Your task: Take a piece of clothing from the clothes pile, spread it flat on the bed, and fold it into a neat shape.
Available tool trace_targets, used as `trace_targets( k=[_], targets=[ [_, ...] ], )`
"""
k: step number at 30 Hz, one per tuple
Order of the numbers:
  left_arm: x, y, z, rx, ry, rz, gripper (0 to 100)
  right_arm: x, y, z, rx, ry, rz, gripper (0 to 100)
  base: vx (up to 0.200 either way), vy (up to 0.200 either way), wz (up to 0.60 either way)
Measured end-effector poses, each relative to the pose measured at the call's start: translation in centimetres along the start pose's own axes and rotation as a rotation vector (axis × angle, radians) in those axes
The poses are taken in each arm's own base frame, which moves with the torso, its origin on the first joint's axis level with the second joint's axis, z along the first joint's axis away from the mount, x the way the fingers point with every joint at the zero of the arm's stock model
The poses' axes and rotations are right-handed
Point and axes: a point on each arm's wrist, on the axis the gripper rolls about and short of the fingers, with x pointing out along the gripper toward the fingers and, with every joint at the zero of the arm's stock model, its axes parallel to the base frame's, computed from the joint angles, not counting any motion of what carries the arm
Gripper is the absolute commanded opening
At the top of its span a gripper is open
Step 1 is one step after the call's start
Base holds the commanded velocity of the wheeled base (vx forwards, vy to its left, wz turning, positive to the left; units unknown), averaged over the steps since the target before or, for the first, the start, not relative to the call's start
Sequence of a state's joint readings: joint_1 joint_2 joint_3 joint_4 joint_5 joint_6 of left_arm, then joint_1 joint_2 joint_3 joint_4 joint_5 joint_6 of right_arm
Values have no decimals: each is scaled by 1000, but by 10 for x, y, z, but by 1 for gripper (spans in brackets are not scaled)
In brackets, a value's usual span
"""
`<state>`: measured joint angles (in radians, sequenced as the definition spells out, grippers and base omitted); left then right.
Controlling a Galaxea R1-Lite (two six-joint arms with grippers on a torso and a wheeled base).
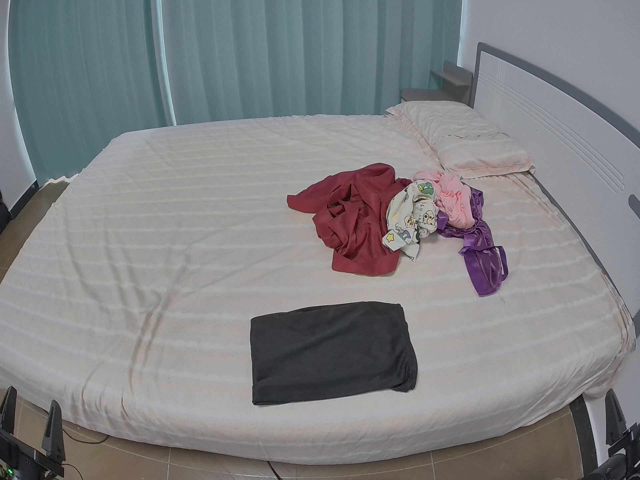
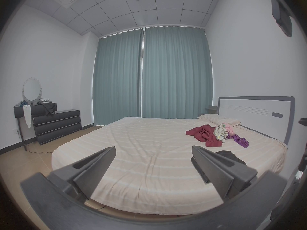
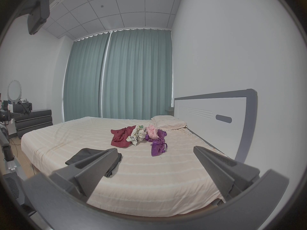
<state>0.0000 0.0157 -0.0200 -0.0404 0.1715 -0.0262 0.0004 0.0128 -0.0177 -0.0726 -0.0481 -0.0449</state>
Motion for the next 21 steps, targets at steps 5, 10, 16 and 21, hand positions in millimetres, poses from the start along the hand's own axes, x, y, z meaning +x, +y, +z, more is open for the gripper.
trace_targets(
  k=[5,10,16,21],
  targets=[
    [0,-1,-1,-7,2,-63,100,0,0,0,-4,-2,-6,100,0,0,0],
    [-1,-3,-3,0,22,-133,100,0,0,0,-16,-3,-16,100,0,0,0],
    [-1,-4,-5,40,42,-169,100,0,0,0,-39,-3,-8,100,0,0,0],
    [-1,-4,-5,37,42,-169,100,0,0,0,-38,-1,-11,100,0,0,0]
  ],
)
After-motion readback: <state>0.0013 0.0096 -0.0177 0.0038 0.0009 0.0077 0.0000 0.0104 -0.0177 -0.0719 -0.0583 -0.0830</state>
